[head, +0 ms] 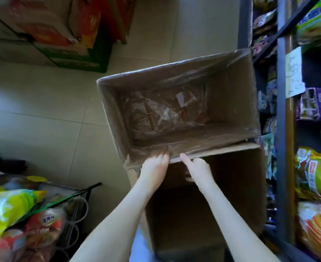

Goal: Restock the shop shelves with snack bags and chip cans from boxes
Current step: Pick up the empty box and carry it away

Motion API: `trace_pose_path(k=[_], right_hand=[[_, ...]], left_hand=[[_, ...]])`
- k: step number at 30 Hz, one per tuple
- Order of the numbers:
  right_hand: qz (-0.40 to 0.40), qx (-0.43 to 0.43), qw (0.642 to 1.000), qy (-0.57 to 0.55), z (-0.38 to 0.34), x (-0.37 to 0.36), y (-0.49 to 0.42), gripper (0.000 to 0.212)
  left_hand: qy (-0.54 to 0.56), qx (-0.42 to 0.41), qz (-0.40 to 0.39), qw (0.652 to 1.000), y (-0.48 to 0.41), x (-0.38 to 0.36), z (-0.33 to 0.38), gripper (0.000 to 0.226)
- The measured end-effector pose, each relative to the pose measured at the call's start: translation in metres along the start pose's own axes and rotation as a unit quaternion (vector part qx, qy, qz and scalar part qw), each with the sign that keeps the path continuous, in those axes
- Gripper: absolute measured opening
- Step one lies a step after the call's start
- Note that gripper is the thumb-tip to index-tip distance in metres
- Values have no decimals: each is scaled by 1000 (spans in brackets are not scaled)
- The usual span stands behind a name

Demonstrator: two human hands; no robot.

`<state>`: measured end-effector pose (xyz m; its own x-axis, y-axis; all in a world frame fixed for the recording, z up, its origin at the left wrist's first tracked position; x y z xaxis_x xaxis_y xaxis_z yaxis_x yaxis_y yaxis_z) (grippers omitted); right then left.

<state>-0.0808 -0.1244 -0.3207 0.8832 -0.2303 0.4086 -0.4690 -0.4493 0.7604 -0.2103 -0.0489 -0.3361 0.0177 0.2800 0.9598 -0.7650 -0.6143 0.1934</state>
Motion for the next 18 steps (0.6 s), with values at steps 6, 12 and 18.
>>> trace_pose_path(k=[6,12,18], right_hand=[[32,266,794,546,-98,15,-57,70],[70,385,781,486,-186,20,-138,23],[66,427,732,526,-273,33,-208,25]], left_hand=[[2,-87,-13,996,-87,31,-44,38],[23,-67,-38,997,-180,69,-102,54],[11,-39,-3,999,-267,96,-146,61]])
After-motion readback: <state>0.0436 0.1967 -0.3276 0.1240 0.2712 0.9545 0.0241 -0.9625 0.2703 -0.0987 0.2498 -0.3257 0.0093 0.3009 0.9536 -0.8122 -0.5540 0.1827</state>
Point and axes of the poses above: each hand's wrist, its own y-axis away from the middle knuckle, its own x-axis out of the back of the hand, z = x × y, the point moved 2 cm from there along -y, towards the middle knuckle, and after that the axes turned 1 degree about z, right-handed, at the moved point
